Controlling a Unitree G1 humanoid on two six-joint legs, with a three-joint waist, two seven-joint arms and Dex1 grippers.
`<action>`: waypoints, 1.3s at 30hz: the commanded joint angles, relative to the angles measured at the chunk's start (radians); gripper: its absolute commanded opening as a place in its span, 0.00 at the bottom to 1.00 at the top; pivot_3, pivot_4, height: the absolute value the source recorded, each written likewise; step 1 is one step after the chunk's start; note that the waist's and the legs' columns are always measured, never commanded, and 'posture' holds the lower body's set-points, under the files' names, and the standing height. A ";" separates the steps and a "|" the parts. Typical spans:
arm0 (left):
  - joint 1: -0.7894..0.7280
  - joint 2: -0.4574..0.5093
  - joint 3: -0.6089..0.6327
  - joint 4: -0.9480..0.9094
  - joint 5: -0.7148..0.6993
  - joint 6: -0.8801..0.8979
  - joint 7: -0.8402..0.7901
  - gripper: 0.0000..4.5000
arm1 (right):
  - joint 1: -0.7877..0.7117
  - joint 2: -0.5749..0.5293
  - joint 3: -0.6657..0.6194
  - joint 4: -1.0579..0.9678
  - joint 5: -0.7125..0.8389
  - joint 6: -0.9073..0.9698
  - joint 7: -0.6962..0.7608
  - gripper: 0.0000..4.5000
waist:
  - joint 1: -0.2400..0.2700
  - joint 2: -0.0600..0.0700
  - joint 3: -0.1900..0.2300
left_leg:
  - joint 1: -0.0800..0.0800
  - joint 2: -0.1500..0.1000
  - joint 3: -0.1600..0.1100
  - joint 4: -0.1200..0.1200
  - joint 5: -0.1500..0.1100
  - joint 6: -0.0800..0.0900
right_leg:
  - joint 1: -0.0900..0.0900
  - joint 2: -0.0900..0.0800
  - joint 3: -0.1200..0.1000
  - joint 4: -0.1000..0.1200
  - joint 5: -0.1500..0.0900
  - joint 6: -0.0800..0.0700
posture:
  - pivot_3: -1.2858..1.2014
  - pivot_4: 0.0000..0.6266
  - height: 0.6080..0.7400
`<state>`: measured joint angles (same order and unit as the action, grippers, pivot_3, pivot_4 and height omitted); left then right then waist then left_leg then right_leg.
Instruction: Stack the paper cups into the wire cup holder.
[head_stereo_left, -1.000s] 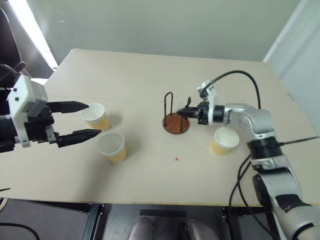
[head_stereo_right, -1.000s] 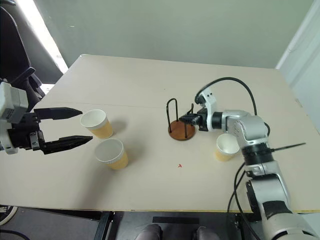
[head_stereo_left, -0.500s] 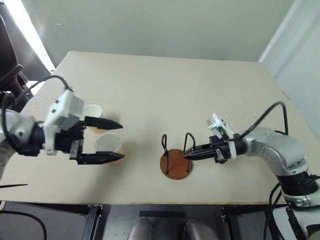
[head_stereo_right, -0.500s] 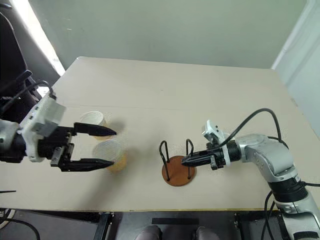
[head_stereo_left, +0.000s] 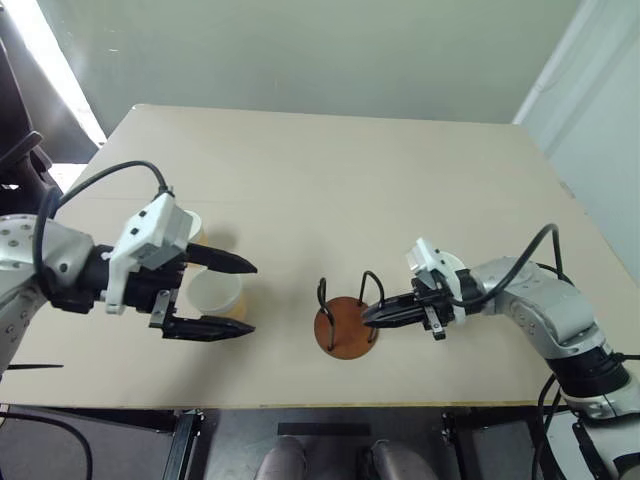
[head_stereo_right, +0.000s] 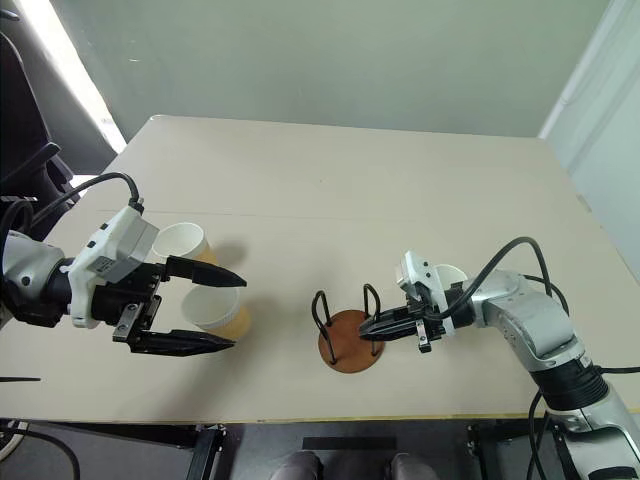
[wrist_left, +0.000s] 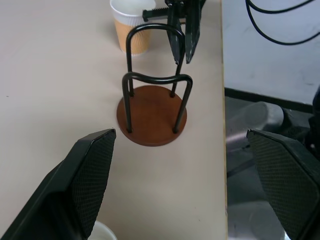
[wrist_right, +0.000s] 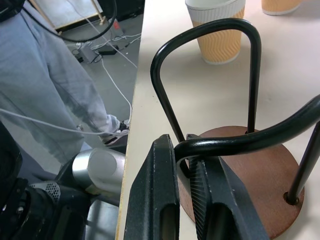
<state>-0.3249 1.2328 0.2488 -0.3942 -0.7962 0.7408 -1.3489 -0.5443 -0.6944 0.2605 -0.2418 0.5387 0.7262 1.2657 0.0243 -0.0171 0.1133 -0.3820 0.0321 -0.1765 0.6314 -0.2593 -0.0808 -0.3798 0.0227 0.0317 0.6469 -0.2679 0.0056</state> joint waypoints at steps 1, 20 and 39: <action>-0.012 0.009 -0.008 -0.002 0.016 -0.016 -0.004 1.00 | -0.009 -0.044 0.026 0.006 -0.033 0.013 0.018 0.20 | 0.000 0.000 0.000 | 0.000 0.000 0.000 0.000 0.000 0.000 | 0.000 0.000 0.000 0.000 0.000 0.000 | 0.52 0.24 1.00; -0.108 -0.083 -0.135 0.068 0.065 -0.081 -0.041 1.00 | -0.038 -0.455 -0.277 -0.166 0.078 0.088 0.078 0.99 | 0.013 0.000 0.000 | -0.002 0.000 0.000 -0.001 0.000 0.000 | 0.001 0.002 0.001 -0.002 0.000 0.000 | 0.52 0.24 1.00; -0.039 -0.056 -0.049 -0.005 0.039 -0.026 0.010 1.00 | -0.127 -0.287 0.084 0.183 -0.369 -0.268 0.106 0.72 | 0.018 0.000 0.000 | -0.002 0.001 0.000 0.000 -0.001 0.002 | -0.001 0.002 0.002 0.000 0.000 0.002 | 0.52 0.24 1.00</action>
<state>-0.3651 1.1615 0.1556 -0.3672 -0.7440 0.7078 -1.3454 -0.6399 -0.9772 0.3529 -0.0612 0.1939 0.4907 1.3569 0.0419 -0.0170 0.1135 -0.3840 0.0336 -0.1767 0.6312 -0.2606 -0.0784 -0.3814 0.0246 0.0342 0.6465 -0.2676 0.0072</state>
